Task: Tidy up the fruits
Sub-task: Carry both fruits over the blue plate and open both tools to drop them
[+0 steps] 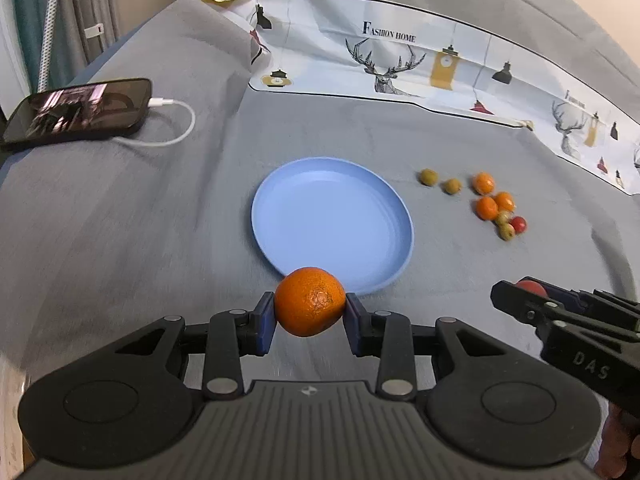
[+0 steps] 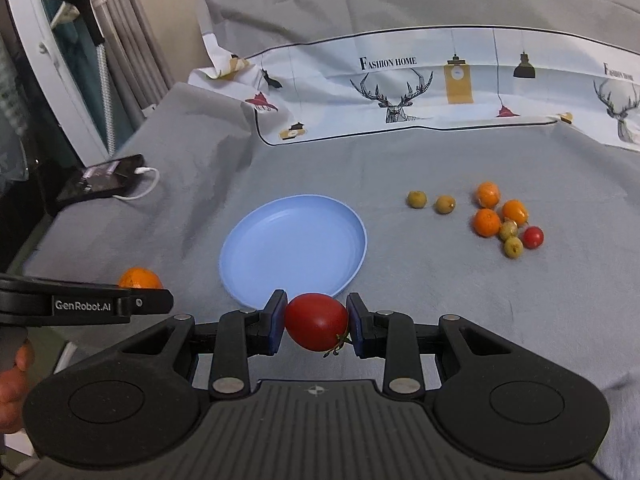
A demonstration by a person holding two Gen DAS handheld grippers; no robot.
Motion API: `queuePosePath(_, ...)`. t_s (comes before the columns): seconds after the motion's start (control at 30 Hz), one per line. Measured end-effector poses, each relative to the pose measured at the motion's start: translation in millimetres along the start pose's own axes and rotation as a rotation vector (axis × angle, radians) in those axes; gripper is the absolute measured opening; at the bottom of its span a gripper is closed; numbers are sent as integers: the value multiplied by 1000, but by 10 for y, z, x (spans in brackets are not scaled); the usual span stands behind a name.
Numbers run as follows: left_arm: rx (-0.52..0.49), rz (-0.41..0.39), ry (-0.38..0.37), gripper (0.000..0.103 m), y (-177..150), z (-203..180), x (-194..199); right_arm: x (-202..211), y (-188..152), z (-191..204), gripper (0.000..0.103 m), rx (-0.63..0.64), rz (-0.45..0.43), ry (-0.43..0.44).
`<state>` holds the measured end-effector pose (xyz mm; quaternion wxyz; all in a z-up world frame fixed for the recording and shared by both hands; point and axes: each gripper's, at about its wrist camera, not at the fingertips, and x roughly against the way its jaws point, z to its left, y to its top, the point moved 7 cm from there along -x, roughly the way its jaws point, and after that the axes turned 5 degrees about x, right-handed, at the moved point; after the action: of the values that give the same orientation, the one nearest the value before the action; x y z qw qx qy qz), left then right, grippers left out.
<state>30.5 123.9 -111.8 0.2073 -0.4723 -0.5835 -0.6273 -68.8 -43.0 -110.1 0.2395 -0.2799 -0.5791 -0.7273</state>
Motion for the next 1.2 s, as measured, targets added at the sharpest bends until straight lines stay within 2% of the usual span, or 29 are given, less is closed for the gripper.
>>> queuePosePath(0.3,-19,46,33,39,371,-27,-851,-864,323,-166,34,-16,45,-12)
queuePosePath(0.57,-53,125,75,40,364,-5,-1519,-1593,498,-244,34,1,104,6)
queuePosePath(0.6,-54,130,73,42,353,-1,-1575,-1661,489,-242,35,-3,118,15)
queuePosePath(0.63,-59,136,66,52,341,-8,-1623,-1728,478,-244,37,-16,132,28)
queuePosePath(0.67,-63,141,57,68,335,-13,-1665,-1790,463,-248,39,-33,144,42)
queuePosePath(0.7,-62,132,42,76,338,-18,-1679,-1838,453,-245,53,-44,157,57)
queuePosePath(0.73,-61,124,27,89,342,-28,-1679,-1873,443,-251,65,-58,170,66)
queuePosePath(0.77,-63,120,18,93,343,-39,-1676,-1884,437,-269,69,-77,171,68)
queuePosePath(0.83,-78,118,14,97,326,-69,-1673,-1869,432,-297,78,-91,164,59)
queuePosePath(0.97,-131,153,30,97,192,-112,-1690,-1846,366,-406,84,-83,169,-29)
queuePosePath(1.07,-151,179,41,97,38,-109,-1666,-1926,250,-500,87,-65,238,-127)
queuePosePath(1.13,-154,180,53,98,-60,-86,-1621,-1962,199,-554,90,-89,243,-134)
queuePosePath(1.2,-158,187,51,98,-121,-64,-1581,-1965,165,-599,91,-82,273,-177)
